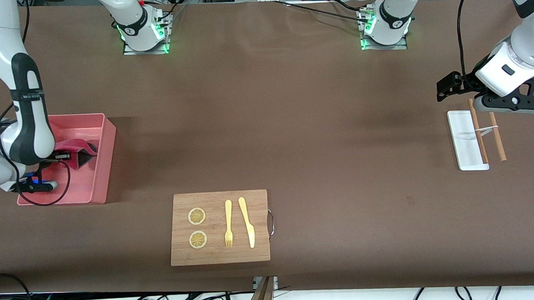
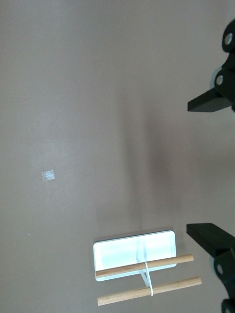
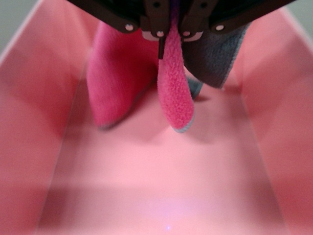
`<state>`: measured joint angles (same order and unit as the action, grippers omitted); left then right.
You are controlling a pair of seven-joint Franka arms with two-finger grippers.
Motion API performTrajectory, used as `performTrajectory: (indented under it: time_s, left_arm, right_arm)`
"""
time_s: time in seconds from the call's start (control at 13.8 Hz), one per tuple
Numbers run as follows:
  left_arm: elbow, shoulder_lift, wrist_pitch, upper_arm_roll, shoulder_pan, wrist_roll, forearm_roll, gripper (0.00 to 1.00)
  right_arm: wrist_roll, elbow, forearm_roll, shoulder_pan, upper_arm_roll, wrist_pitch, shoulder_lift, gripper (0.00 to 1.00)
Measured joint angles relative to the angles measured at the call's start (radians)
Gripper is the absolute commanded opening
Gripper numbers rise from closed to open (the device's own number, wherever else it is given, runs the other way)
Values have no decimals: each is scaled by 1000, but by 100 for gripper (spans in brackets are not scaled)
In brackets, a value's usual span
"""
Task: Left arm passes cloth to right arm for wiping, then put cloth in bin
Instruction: 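Carry the cloth into the pink bin with the right gripper, then open the right gripper and lift it out of the bin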
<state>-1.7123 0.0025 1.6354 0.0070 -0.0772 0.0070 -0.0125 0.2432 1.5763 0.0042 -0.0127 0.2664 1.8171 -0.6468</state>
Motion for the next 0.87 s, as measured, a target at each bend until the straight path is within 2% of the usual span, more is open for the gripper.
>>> performTrajectory:
  time_s: [0.14,0.36,0.58,0.87]
  left_arm:
    - [0,0,-1,0,0,0,0,100]
    - [0,0,-1,0,0,0,0,100]
    - [0,0,-2,0,0,0,0,100]
    - [0,0,-2,0,0,0,0,100]
  right_arm:
    - [1,8,10,0,0,68,-14,100]
    - [4,-1,37,3,-3,53,16,100]
    - [4,-25,41,4,-32,-78,135,100]
    - [-108,-31,41,5,-127,-234,329,100]
